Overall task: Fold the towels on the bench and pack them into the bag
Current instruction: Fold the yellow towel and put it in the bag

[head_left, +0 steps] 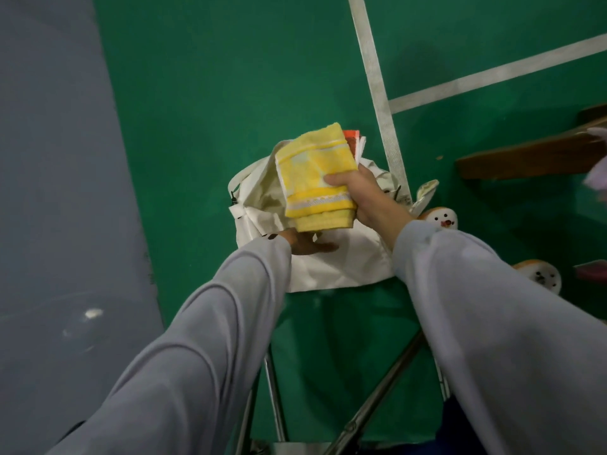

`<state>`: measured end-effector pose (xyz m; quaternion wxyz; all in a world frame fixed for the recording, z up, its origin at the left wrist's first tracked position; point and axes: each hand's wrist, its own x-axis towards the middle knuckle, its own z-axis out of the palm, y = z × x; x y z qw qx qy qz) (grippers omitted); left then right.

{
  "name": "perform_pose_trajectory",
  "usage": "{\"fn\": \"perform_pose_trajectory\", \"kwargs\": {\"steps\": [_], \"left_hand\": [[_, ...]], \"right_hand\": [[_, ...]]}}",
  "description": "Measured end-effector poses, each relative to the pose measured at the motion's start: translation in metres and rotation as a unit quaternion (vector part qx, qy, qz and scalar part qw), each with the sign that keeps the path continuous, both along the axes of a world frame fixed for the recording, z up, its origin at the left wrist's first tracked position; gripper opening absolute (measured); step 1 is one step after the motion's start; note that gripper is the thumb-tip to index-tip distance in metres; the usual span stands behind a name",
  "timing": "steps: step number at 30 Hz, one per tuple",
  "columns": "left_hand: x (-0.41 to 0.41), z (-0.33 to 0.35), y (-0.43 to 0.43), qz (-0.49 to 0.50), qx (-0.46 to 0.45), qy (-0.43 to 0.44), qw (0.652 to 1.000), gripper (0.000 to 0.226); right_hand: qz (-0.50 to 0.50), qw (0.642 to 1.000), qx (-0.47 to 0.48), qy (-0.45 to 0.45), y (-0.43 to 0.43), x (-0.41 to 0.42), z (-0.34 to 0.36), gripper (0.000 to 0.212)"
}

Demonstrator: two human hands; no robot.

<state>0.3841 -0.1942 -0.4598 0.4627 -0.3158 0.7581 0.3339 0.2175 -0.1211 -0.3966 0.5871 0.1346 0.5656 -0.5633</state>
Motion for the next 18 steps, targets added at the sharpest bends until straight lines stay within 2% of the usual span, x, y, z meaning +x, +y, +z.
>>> {"fn": "perform_pose_trajectory", "kwargs": {"steps": [2, 4, 7, 10, 13, 16, 18], "left_hand": [[-0.001, 0.011, -0.007, -0.063, -0.002, -0.032, 0.998, 0.098], [0.003, 0.018, -0.013, -0.112, -0.010, -0.021, 0.993, 0.094], [-0.003, 0.041, -0.001, -0.157, -0.010, 0.032, 0.987, 0.085], [-0.008, 0.069, 0.023, -0.305, -0.018, 0.065, 0.950, 0.085], [0.001, 0.077, 0.041, -0.414, -0.041, 0.087, 0.905, 0.089], [0.015, 0.084, 0.056, -0.421, -0.013, 0.078, 0.904, 0.091], [0.023, 0.096, 0.064, -0.398, -0.008, 0.051, 0.916, 0.076]], "right_hand": [[-0.061, 0.998, -0.007, -0.014, -0.010, 0.004, 0.003, 0.055], [-0.104, 0.994, -0.017, -0.029, -0.021, 0.008, 0.007, 0.055], [-0.090, 0.996, -0.014, -0.019, -0.032, 0.020, 0.012, 0.052], [0.057, 0.995, 0.047, 0.062, -0.026, 0.037, 0.011, 0.052], [0.235, 0.960, 0.090, 0.120, -0.003, 0.048, 0.001, 0.054], [0.363, 0.915, 0.135, 0.116, 0.022, 0.052, -0.016, 0.060], [0.418, 0.883, 0.173, 0.128, 0.031, 0.052, -0.025, 0.064]]}}
